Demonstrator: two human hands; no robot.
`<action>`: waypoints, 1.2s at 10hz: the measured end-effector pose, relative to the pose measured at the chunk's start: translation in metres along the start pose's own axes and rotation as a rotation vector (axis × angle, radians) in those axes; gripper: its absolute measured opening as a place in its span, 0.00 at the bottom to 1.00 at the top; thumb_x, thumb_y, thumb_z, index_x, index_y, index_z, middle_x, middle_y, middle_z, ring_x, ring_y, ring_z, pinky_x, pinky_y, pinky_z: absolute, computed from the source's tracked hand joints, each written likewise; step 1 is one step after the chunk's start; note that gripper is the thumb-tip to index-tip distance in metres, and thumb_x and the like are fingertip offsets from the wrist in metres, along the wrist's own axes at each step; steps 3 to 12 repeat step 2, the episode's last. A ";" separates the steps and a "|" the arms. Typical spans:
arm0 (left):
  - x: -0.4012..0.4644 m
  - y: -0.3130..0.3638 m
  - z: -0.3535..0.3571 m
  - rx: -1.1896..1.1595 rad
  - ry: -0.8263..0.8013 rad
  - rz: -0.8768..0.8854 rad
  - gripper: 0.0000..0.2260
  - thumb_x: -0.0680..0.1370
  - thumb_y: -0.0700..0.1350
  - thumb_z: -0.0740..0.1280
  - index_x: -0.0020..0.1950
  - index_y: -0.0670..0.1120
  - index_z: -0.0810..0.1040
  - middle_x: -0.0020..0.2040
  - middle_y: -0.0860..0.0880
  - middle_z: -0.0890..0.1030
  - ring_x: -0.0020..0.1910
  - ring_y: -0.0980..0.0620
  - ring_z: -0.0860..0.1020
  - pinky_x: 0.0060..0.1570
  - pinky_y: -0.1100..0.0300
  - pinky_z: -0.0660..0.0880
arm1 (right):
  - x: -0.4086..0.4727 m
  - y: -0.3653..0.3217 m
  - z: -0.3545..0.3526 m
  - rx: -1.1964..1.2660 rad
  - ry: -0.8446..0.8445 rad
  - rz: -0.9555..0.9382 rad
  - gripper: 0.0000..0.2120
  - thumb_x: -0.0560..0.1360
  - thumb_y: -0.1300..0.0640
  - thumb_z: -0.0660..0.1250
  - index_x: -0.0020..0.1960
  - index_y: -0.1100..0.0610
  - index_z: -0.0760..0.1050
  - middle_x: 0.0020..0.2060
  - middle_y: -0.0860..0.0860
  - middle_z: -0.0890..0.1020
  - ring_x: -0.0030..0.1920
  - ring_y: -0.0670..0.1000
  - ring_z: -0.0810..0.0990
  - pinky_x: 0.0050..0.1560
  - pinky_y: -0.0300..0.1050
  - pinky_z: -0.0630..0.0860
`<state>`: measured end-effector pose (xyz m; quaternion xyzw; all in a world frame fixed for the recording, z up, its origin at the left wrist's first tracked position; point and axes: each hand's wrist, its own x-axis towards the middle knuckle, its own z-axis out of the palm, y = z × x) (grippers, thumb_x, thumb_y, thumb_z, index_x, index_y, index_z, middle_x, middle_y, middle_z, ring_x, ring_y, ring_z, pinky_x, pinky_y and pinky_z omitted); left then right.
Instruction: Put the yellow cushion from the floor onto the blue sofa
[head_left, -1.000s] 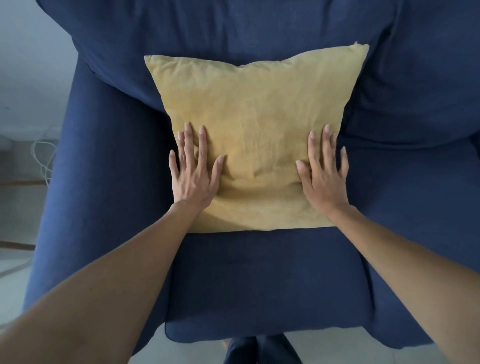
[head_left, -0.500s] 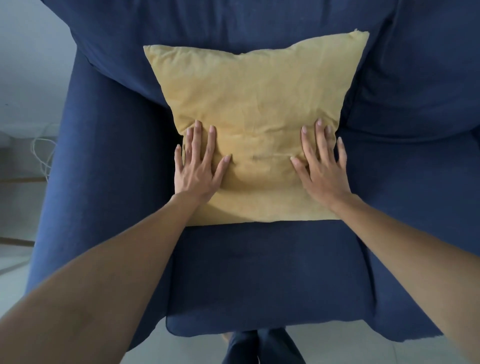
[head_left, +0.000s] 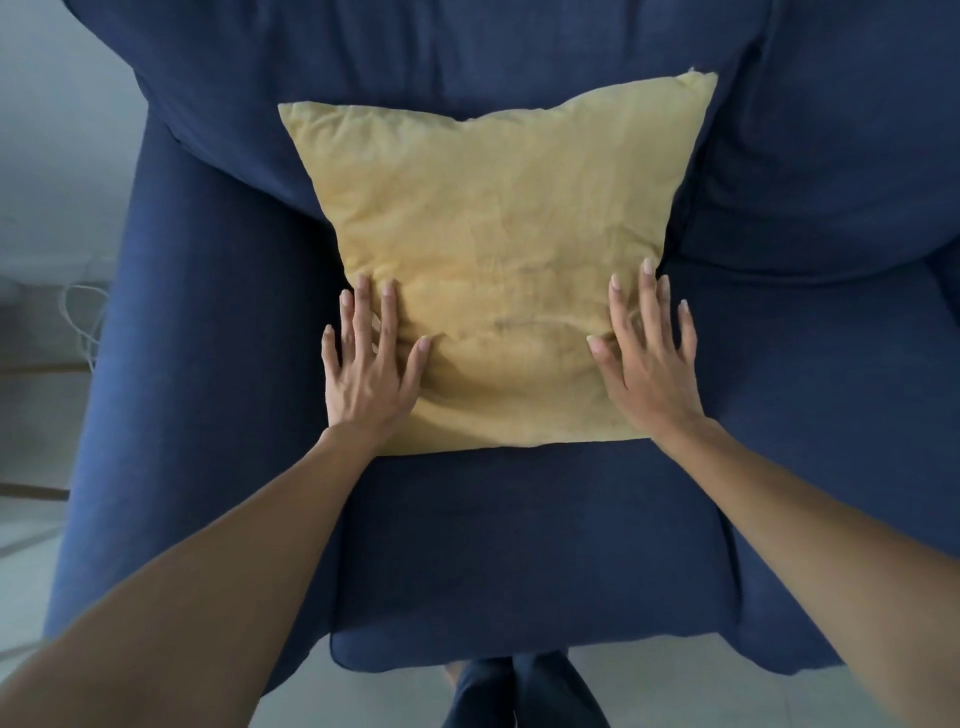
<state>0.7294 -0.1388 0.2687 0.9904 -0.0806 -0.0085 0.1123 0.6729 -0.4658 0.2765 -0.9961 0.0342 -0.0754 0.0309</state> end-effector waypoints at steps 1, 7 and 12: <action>-0.027 0.006 0.002 -0.085 -0.028 -0.057 0.35 0.85 0.66 0.43 0.88 0.49 0.44 0.87 0.45 0.42 0.86 0.44 0.45 0.80 0.38 0.52 | -0.025 -0.015 -0.005 0.062 0.008 0.025 0.33 0.88 0.41 0.49 0.88 0.56 0.50 0.86 0.60 0.46 0.86 0.61 0.49 0.83 0.63 0.49; -0.067 0.010 0.020 -0.114 -0.045 -0.108 0.34 0.86 0.65 0.44 0.88 0.50 0.42 0.87 0.47 0.40 0.86 0.45 0.43 0.81 0.37 0.53 | -0.063 -0.029 0.009 0.054 0.027 0.011 0.32 0.88 0.41 0.49 0.87 0.57 0.54 0.86 0.61 0.50 0.85 0.61 0.53 0.83 0.63 0.52; -0.067 0.010 0.020 -0.114 -0.045 -0.108 0.34 0.86 0.65 0.44 0.88 0.50 0.42 0.87 0.47 0.40 0.86 0.45 0.43 0.81 0.37 0.53 | -0.063 -0.029 0.009 0.054 0.027 0.011 0.32 0.88 0.41 0.49 0.87 0.57 0.54 0.86 0.61 0.50 0.85 0.61 0.53 0.83 0.63 0.52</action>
